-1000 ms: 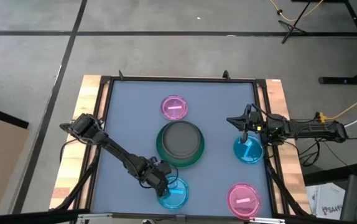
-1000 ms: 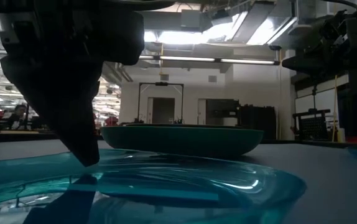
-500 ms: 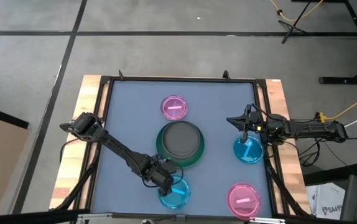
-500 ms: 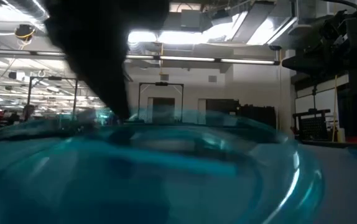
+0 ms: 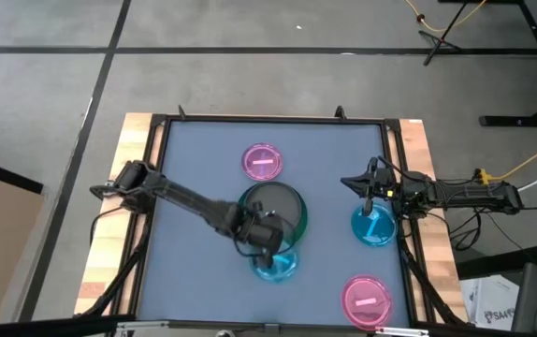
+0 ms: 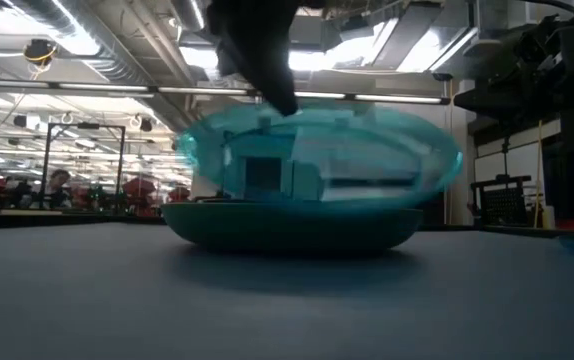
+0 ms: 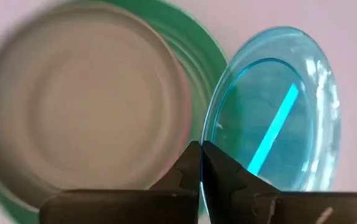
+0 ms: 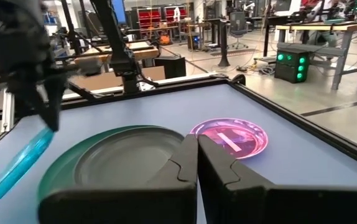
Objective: Stack plastic plates
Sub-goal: Stack the bottom blue plate top of the black plate
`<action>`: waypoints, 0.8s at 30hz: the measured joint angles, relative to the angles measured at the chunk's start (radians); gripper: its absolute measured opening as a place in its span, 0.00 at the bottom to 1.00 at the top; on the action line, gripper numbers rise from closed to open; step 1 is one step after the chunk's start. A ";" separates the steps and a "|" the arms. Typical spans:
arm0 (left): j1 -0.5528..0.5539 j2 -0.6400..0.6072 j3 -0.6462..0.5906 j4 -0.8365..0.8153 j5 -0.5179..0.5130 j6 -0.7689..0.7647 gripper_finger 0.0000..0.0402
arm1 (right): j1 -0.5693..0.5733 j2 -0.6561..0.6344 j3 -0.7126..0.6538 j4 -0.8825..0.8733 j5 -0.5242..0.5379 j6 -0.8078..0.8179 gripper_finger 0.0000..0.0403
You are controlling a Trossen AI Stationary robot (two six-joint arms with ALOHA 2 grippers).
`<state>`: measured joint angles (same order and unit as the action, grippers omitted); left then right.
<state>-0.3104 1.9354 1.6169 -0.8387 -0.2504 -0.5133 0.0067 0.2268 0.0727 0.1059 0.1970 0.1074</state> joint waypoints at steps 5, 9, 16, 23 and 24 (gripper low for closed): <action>0.070 -0.001 0.073 -0.070 -0.003 0.102 0.00 | 0.000 0.000 0.000 -0.002 -0.008 0.024 0.00; 0.128 -0.001 0.093 -0.096 -0.006 0.182 0.00 | 0.000 0.000 0.000 -0.003 -0.015 0.025 0.00; 0.248 -0.001 0.093 -0.130 -0.006 0.306 0.00 | 0.000 0.000 0.000 -0.003 -0.034 0.027 0.00; 0.362 -0.001 0.092 -0.130 0.068 0.422 0.00 | 0.000 0.000 0.000 -0.003 -0.034 0.027 0.00; 0.375 -0.001 0.092 -0.130 0.072 0.436 0.00 | 0.000 0.000 0.000 -0.003 -0.035 0.027 0.00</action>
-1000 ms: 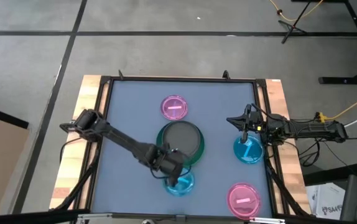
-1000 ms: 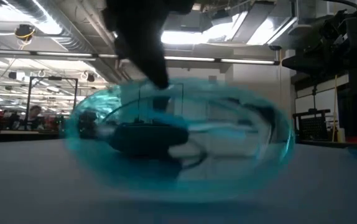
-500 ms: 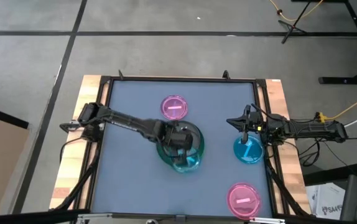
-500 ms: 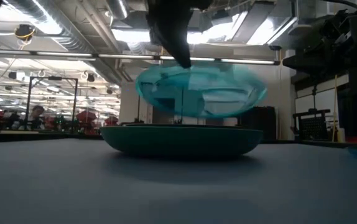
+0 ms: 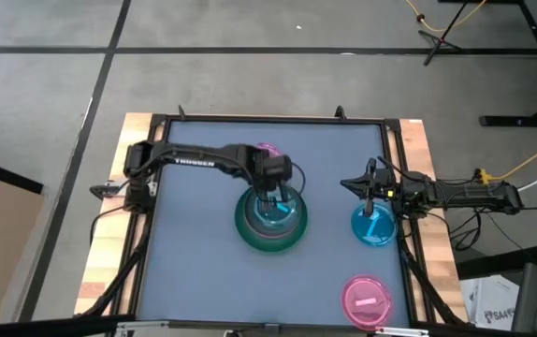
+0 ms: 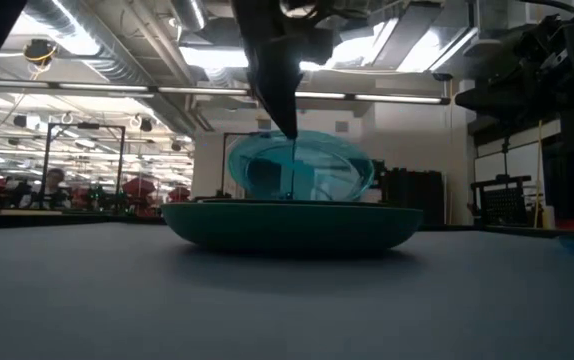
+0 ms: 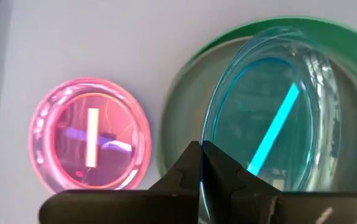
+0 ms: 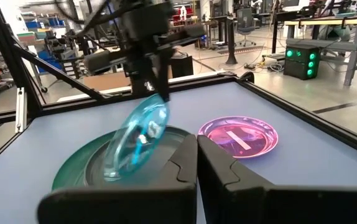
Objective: Stack plastic plates
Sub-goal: Stack the bottom blue plate top of the black plate
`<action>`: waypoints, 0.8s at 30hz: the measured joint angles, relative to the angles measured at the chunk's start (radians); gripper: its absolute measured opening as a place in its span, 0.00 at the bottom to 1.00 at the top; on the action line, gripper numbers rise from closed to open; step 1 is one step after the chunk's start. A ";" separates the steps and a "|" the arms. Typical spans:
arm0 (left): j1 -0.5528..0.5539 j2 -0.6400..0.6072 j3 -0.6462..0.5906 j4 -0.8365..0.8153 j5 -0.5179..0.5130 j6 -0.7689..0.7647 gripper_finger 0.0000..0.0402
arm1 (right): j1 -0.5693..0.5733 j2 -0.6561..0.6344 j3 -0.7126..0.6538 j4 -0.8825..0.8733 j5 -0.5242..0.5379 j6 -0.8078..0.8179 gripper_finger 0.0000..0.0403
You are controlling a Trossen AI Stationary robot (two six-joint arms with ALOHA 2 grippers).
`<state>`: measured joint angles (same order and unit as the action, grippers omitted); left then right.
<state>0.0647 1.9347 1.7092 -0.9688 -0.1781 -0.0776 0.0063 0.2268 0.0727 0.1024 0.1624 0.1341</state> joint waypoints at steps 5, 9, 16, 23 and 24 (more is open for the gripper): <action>0.034 0.009 0.000 0.003 0.041 0.048 0.00 | 0.000 0.000 0.000 0.000 0.000 0.000 0.00; 0.035 0.054 -0.001 0.009 0.072 0.079 0.00 | 0.000 0.000 0.000 0.000 0.000 0.000 0.00; 0.030 0.114 -0.001 0.027 0.092 0.111 0.00 | 0.000 0.000 0.000 0.000 0.000 -0.001 0.00; 0.030 0.110 -0.001 0.044 0.091 0.114 0.00 | 0.000 0.000 0.000 0.000 0.001 -0.008 0.00; 0.030 0.110 -0.001 0.043 0.091 0.114 0.01 | 0.000 0.000 0.000 0.000 0.001 -0.008 0.00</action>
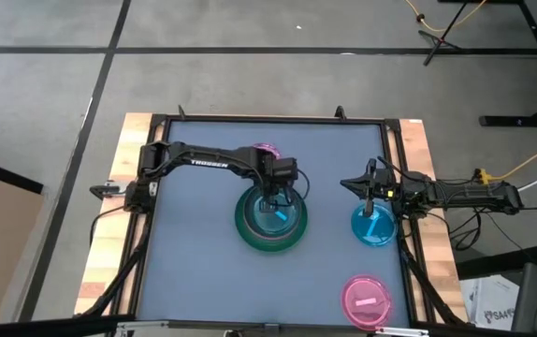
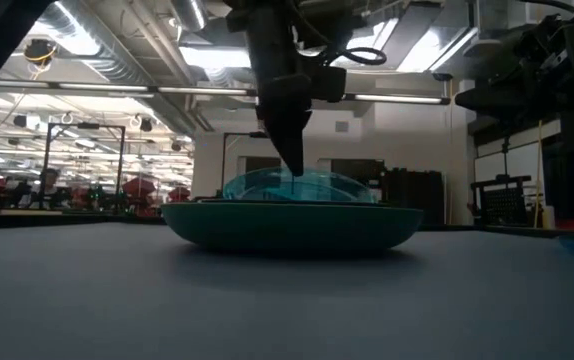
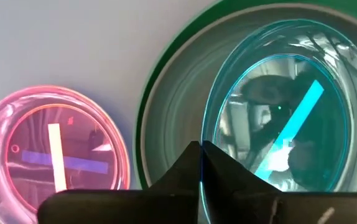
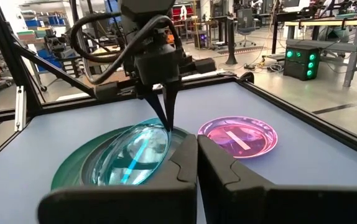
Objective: Stack plastic plates
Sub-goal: Stack the bottom blue plate top of the black plate, then stack the top light pink plate on top of the blue plate
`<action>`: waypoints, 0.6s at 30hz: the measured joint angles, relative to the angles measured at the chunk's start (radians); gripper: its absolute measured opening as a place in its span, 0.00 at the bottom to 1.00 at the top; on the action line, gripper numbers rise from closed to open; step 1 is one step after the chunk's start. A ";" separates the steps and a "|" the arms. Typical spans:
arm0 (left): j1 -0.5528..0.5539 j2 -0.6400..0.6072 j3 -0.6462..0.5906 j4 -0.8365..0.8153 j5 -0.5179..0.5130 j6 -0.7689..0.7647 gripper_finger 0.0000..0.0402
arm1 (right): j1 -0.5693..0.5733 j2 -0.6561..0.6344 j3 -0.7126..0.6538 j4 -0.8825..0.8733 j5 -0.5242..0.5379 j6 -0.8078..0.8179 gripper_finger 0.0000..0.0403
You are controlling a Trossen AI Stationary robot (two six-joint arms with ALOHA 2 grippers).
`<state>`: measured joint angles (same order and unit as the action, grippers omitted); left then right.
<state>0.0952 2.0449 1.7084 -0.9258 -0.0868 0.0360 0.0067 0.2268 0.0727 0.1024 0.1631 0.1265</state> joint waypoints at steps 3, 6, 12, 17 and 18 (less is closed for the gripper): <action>0.000 0.000 0.000 0.002 0.000 0.000 0.06 | 0.000 0.000 0.000 0.000 0.000 0.000 0.00; 0.000 0.000 0.000 0.001 -0.005 0.000 0.11 | 0.000 0.000 0.000 0.000 0.000 0.000 0.00; 0.000 0.000 0.000 -0.008 -0.007 0.000 0.21 | 0.000 0.000 0.000 0.000 0.000 -0.003 0.00; 0.001 -0.021 0.000 -0.020 -0.069 0.008 0.24 | 0.000 0.000 0.000 0.000 0.000 -0.004 0.00; 0.002 -0.035 0.000 -0.034 -0.075 0.018 0.24 | 0.000 0.000 0.000 0.000 0.000 -0.004 0.00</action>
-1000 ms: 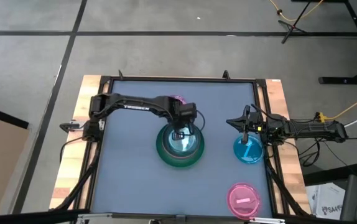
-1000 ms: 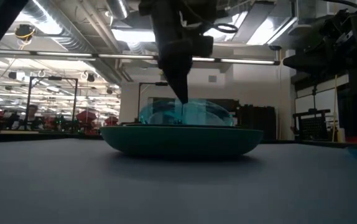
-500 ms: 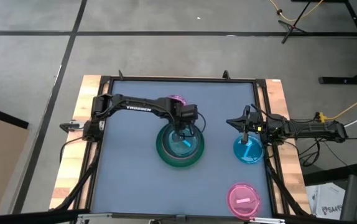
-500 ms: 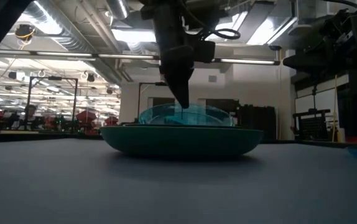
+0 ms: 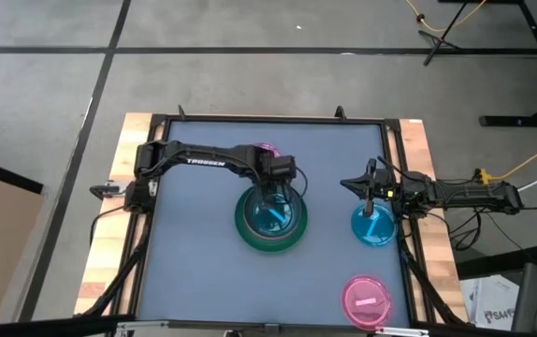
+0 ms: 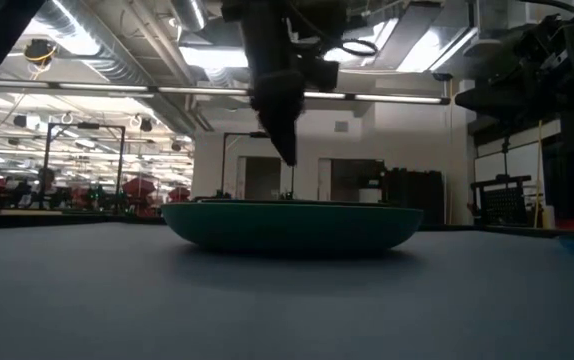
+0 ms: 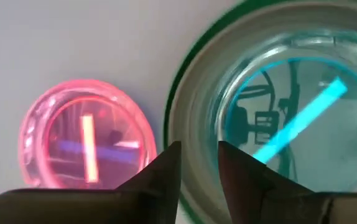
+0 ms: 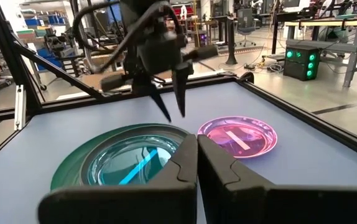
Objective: Stack plastic plates
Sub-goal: Stack the top light pink plate on top of the blue plate
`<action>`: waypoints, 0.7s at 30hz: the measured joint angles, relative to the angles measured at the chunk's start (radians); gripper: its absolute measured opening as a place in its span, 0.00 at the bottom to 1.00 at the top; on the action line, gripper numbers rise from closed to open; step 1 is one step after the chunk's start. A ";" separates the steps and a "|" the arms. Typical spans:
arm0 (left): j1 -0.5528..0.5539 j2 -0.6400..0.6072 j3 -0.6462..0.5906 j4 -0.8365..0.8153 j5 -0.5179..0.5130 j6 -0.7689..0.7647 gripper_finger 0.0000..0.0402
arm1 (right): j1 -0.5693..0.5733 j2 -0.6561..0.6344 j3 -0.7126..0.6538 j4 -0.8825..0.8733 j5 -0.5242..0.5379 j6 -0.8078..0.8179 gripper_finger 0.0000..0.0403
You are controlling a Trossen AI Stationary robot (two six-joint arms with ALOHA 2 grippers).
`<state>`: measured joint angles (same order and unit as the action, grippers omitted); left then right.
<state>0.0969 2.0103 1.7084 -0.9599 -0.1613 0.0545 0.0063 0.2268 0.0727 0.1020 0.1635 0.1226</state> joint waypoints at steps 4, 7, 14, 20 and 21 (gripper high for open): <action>0.020 -0.032 -0.006 -0.032 -0.001 0.008 0.24 | 0.000 0.000 0.000 -0.003 -0.001 0.001 0.00; 0.057 -0.070 -0.065 -0.027 0.007 0.008 0.23 | 0.000 0.000 0.000 -0.005 -0.002 0.001 0.00; 0.227 -0.259 -0.380 0.237 0.104 -0.038 0.21 | 0.000 0.000 0.000 -0.024 0.000 0.001 0.00; 0.405 -0.329 -0.552 0.439 0.144 -0.158 0.21 | 0.000 0.000 0.000 -0.024 0.002 0.000 0.00; 0.426 -0.329 -0.568 0.461 0.142 -0.172 0.21 | 0.000 0.000 0.000 -0.024 0.002 0.000 0.00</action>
<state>0.5226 1.6812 1.1404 -0.4994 -0.0189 -0.1179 0.0064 0.2268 0.0729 0.0777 0.1653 0.1226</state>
